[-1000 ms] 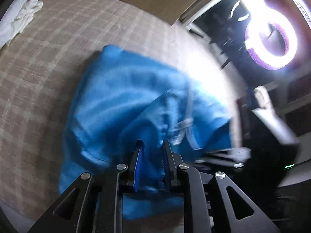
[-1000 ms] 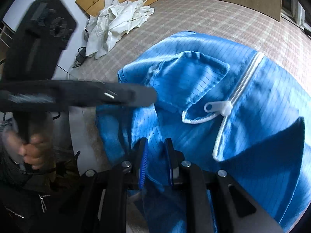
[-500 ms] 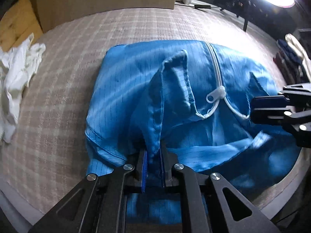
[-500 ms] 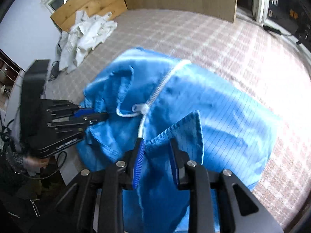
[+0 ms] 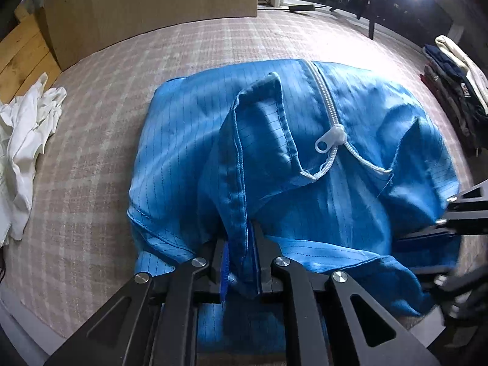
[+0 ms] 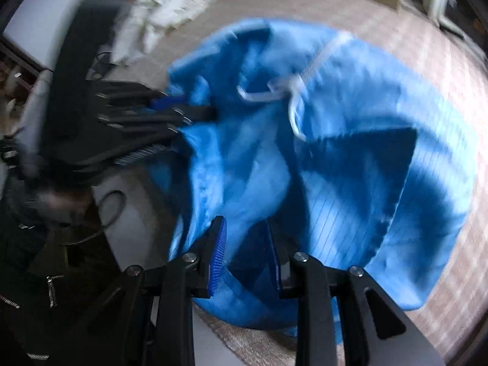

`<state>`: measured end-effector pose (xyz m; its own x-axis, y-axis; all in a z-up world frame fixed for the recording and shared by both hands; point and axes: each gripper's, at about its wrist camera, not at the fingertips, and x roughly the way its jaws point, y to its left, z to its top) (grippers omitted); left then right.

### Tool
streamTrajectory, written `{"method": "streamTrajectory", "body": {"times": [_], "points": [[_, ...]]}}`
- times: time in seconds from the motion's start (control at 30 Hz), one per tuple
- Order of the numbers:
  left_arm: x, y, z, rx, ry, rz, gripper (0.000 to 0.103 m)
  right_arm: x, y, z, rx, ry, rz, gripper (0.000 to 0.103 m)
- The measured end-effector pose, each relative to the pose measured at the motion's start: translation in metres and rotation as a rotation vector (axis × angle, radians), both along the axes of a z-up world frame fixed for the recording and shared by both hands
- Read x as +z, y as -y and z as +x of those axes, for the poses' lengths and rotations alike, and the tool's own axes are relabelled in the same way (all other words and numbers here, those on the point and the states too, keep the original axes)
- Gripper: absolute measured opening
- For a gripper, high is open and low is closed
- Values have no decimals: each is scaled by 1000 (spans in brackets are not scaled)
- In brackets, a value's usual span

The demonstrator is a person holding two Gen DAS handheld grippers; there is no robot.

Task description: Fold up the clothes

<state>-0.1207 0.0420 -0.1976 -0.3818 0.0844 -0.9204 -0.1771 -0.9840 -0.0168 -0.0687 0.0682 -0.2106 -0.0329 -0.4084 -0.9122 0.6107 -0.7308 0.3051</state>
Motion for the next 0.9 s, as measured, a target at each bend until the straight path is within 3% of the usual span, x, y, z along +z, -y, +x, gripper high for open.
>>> {"method": "streamTrajectory", "body": {"times": [0.27, 0.4, 0.57, 0.8, 0.9], "points": [[-3, -4, 10, -80, -10, 12, 13, 12, -1, 0, -109, -39, 66, 25], [-4, -5, 7, -107, -14, 26, 13, 32, -2, -7, -230, -36, -43, 25], [-6, -13, 12, -147, -37, -15, 13, 17, -5, -9, -342, 24, -96, 25], [-4, -12, 13, -166, -43, 0, 14, 3, -17, 18, -393, 3, -32, 26], [-6, -18, 12, -193, -57, -38, 15, 2, -15, 21, -394, -14, -7, 26]]}}
